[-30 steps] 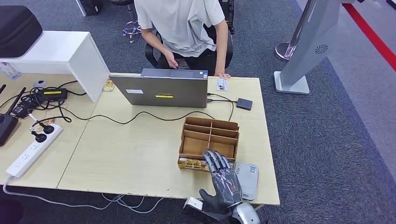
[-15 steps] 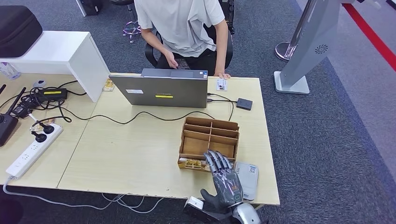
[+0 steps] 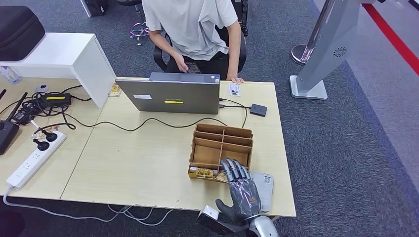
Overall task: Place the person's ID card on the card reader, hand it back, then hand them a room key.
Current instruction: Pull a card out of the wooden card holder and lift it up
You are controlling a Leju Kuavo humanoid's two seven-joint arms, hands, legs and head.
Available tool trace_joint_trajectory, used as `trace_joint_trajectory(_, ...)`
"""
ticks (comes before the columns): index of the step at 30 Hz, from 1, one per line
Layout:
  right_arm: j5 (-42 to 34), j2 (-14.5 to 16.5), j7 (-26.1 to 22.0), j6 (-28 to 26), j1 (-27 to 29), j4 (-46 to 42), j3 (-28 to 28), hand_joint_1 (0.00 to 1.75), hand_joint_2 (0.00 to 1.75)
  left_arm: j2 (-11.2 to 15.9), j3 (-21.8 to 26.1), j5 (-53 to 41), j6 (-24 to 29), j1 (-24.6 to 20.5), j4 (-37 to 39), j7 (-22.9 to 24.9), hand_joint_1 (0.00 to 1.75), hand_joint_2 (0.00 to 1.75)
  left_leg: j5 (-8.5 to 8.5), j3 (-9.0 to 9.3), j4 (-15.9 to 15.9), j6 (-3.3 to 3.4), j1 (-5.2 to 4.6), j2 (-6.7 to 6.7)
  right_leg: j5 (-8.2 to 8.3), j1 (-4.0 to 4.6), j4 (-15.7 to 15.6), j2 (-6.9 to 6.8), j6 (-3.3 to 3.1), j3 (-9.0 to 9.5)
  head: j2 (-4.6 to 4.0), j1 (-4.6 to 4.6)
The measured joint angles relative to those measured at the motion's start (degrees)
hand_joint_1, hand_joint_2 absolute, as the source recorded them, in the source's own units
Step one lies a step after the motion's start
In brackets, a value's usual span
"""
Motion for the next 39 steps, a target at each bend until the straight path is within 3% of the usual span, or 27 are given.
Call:
trace_joint_trajectory(7, 0.0, 0.0, 0.0, 0.0, 0.2, 0.0, -0.4, 0.04, 1.75, 0.0, 0.0, -0.1, 0.0, 0.0, 0.0, 0.0, 0.0, 1.75, 0.0, 0.0, 0.0, 0.0, 0.0, 0.0, 0.0, 0.0, 0.0, 0.0, 0.0, 0.0, 0.01, 0.0)
trace_joint_trajectory(11, 0.0, 0.0, 0.1, 0.0, 0.2, 0.0, -0.4, 1.75, 1.75, 0.0, 0.0, -0.2, 0.0, 0.0, 0.0, 0.0, 0.0, 1.75, 0.0, 0.0, 0.0, 0.0, 0.0, 0.0, 0.0, 0.0, 0.0, 0.0, 0.0, 0.0, 0.0, 0.0)
trace_joint_trajectory(39, -2.0, 0.0, -0.7, 0.8, 0.4, -0.6, -0.8, 1.75, 1.75, 0.0, 0.9, -0.2, -0.3, 0.0, 0.0, -0.4, 0.0, 1.75, 0.0, 0.02, 0.0, 0.0, 0.0, 0.03, 0.0, 0.0, 0.0, 0.02, 0.0, 0.01, 0.0, 0.01)
